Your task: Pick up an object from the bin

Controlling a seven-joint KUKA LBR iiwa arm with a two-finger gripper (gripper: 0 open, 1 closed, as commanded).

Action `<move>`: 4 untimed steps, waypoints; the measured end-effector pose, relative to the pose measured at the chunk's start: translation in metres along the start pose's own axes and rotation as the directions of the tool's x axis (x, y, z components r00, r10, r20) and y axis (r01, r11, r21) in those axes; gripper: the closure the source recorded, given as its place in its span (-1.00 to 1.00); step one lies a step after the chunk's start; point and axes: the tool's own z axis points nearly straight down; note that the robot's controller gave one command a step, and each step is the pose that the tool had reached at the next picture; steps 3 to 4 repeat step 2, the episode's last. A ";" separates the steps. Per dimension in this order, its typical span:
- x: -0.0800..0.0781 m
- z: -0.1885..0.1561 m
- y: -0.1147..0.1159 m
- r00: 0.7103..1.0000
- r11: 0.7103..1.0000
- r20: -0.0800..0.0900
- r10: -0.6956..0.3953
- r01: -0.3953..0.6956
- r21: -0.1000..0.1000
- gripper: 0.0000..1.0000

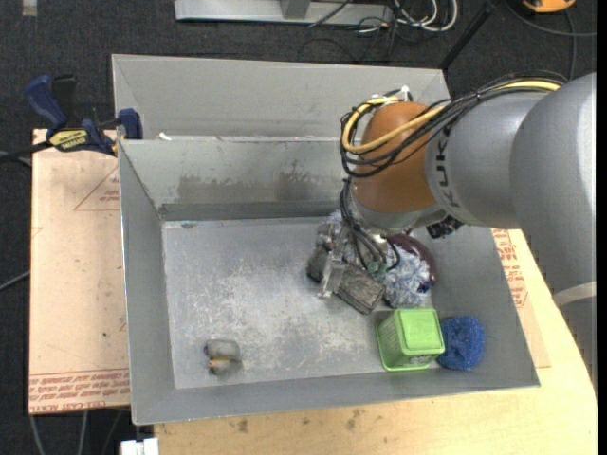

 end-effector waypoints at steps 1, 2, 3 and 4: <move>0.012 -0.046 -0.009 1.000 1.000 -0.007 -0.018 0.018 0.001 1.00; 0.006 -0.108 -0.016 0.998 0.998 -0.001 -0.055 0.055 0.001 1.00; 0.006 -0.108 -0.016 0.998 0.998 -0.001 -0.055 0.055 0.001 1.00; 0.006 -0.108 -0.016 0.998 0.998 -0.001 -0.055 0.055 0.001 1.00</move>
Offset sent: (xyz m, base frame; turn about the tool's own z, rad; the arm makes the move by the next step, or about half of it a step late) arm 0.0011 -0.0278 0.2023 -0.1182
